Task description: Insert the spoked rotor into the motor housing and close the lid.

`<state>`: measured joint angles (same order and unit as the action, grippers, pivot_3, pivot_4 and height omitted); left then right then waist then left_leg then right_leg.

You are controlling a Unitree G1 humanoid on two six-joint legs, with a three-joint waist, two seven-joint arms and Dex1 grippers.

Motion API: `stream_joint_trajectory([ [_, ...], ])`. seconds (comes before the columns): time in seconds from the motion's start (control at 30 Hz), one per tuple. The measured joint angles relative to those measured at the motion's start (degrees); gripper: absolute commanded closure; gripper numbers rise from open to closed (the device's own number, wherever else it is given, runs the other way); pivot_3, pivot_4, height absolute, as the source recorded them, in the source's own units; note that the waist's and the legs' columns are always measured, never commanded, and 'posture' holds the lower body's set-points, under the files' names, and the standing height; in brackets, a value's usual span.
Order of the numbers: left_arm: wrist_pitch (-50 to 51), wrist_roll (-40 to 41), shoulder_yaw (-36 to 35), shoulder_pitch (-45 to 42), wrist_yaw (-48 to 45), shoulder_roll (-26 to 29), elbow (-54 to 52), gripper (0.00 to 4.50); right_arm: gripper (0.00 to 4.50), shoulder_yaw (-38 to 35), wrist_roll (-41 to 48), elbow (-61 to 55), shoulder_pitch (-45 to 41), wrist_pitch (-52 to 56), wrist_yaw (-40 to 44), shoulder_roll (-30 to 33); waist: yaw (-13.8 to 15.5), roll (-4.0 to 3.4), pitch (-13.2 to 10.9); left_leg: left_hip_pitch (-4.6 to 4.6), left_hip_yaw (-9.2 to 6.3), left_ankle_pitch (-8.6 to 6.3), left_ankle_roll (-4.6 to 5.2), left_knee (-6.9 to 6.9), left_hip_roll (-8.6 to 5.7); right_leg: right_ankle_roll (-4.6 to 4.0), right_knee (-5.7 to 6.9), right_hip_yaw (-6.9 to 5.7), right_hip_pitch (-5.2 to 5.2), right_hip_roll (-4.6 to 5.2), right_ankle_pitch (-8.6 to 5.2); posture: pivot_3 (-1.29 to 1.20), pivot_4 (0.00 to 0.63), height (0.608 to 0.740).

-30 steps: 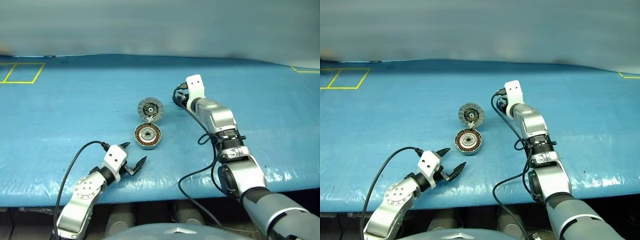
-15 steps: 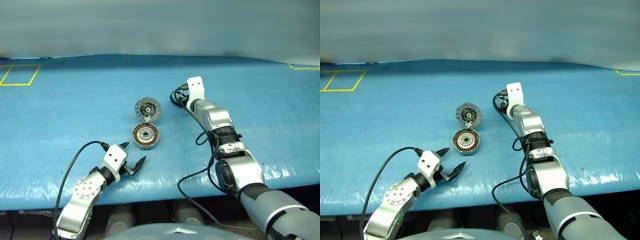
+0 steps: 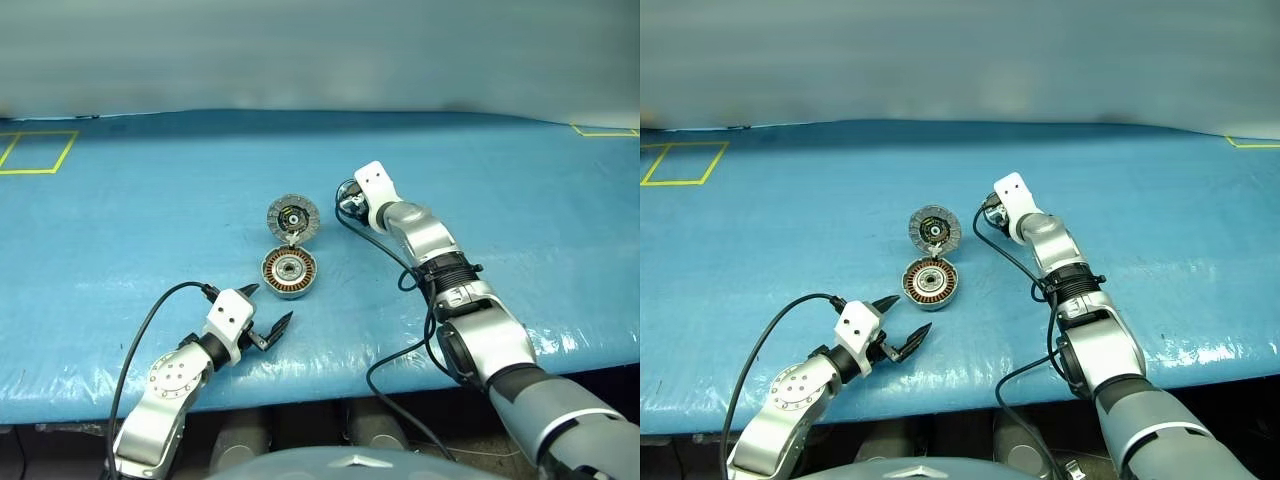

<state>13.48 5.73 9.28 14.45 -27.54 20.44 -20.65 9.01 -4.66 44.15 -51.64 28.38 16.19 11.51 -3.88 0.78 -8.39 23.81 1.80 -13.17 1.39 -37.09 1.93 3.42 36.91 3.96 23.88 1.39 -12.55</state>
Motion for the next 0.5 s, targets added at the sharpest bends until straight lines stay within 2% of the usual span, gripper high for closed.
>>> stream_joint_trajectory([
  [0.43, -0.1, 0.0, 0.0, 0.6, 0.5, -0.1, 0.0, 0.0, 1.99, -2.8, 0.3, 9.1, -3.7, -3.7, -1.3, -1.3, 0.0, 0.0, 0.0, -0.02, 0.0, 0.0, 0.0, 0.0, 0.0, 0.0, 0.0, 0.0, -0.03, 0.01, 0.0, 0.0, 0.15, 0.74],
  [0.5, -0.1, 0.0, 0.0, 0.6, 0.6, -0.1, 0.0, 0.0, 2.37, -2.9, 0.3, 9.6, -3.7, -4.3, -1.5, -1.4, 0.0, 0.01, 0.0, -0.02, 0.0, 0.0, 0.0, -0.01, 0.0, 0.0, 0.0, 0.0, -0.04, 0.01, 0.0, 0.0, 0.15, 0.74],
])
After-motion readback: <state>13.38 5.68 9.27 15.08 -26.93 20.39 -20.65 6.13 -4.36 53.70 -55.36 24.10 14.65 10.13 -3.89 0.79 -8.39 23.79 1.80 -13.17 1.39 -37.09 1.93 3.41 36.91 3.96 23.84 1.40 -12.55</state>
